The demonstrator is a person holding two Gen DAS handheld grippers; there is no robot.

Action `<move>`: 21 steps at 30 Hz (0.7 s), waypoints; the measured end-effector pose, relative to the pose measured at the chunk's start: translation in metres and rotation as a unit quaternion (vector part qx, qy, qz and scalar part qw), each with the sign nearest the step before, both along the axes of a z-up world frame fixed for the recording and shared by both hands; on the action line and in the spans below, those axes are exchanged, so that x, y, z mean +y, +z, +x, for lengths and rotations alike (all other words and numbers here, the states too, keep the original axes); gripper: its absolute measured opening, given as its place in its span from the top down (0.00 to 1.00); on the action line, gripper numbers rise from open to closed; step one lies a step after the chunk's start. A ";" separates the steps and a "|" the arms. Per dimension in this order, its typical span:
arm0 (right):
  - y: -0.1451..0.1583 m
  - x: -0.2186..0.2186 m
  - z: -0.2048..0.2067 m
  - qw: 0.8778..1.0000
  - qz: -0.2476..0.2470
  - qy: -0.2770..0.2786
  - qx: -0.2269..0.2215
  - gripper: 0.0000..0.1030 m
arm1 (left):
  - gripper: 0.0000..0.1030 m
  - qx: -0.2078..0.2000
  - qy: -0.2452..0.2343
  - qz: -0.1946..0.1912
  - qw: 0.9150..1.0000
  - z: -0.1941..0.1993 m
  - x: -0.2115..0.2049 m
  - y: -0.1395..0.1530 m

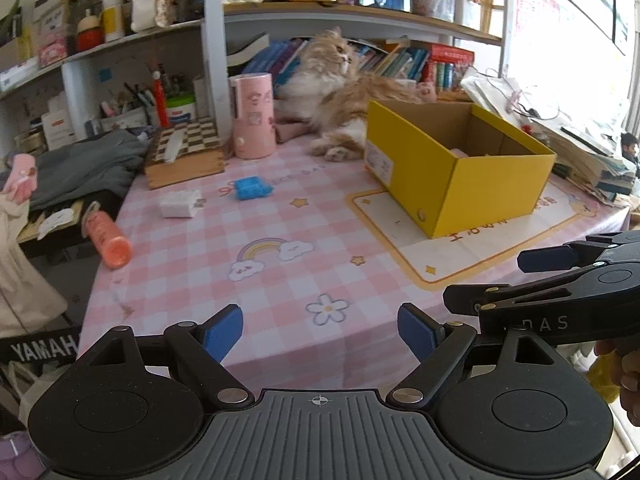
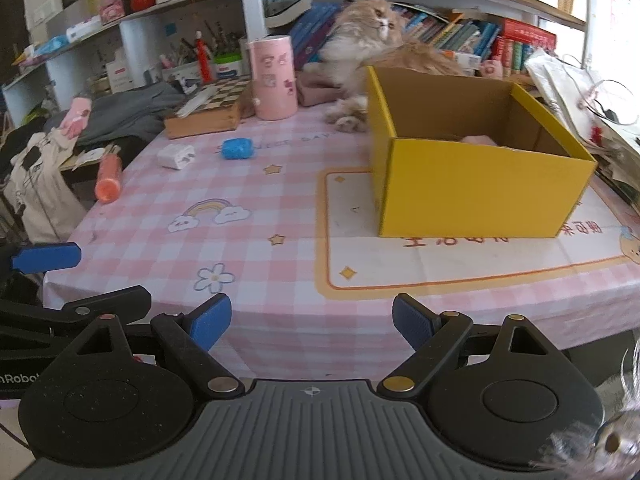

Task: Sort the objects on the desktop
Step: 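Raise both open tools out of the box and back over the table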

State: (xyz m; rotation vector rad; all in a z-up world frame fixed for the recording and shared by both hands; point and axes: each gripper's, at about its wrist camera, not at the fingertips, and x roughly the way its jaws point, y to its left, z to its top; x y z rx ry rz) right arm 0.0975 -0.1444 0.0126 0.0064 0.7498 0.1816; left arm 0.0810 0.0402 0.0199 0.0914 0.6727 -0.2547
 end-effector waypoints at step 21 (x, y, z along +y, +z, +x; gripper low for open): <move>0.007 0.045 0.016 0.998 -0.033 0.054 -0.028 0.15 | 0.15 -0.011 0.032 -0.008 0.999 0.006 0.033 0.002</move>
